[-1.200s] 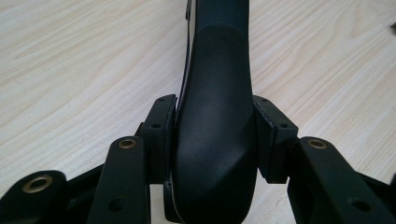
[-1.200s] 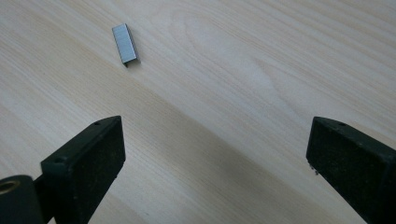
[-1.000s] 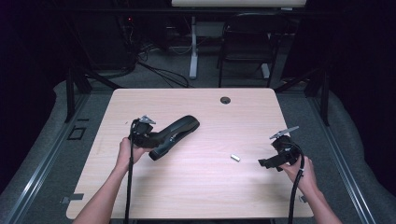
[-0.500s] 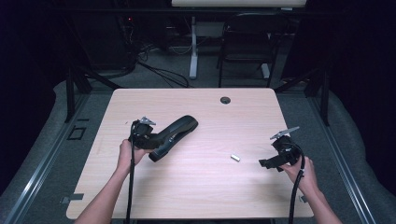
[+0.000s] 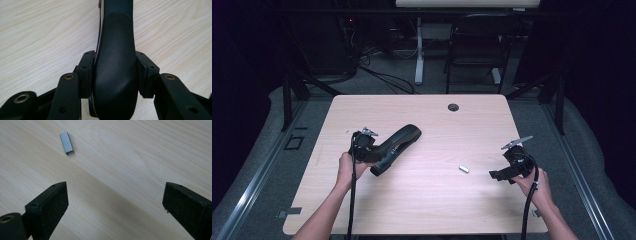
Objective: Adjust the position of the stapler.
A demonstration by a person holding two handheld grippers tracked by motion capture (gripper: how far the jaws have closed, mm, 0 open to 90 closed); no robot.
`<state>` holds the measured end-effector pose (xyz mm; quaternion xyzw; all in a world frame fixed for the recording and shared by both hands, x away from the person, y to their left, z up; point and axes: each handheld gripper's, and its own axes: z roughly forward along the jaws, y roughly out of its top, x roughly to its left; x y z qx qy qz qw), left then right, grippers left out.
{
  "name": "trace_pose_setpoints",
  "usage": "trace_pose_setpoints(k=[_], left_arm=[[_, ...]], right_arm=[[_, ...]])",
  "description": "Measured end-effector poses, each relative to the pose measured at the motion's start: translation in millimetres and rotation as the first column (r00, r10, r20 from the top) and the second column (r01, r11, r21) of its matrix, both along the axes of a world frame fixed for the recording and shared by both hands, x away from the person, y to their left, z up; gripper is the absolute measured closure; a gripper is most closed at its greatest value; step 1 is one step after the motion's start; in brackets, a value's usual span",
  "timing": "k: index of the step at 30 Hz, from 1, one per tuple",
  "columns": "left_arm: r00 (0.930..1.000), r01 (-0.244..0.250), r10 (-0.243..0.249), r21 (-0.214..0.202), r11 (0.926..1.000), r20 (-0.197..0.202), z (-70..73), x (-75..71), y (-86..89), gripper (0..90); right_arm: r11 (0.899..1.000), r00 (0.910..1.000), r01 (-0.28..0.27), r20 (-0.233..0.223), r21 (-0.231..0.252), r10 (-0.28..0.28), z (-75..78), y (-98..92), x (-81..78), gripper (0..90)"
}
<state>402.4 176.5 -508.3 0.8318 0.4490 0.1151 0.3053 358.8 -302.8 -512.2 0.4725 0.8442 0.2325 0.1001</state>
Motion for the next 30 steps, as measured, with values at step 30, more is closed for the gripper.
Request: trace_pose_setpoints(k=[30], left_arm=[[0.9961,-0.057,0.058,0.014,0.9983,-0.066,4.3,-20.9,-5.2,55.5]], right_arm=[[1.000,0.9999,-0.015,-0.005,-0.016,0.015,-0.3,1.0,-0.4,6.9]])
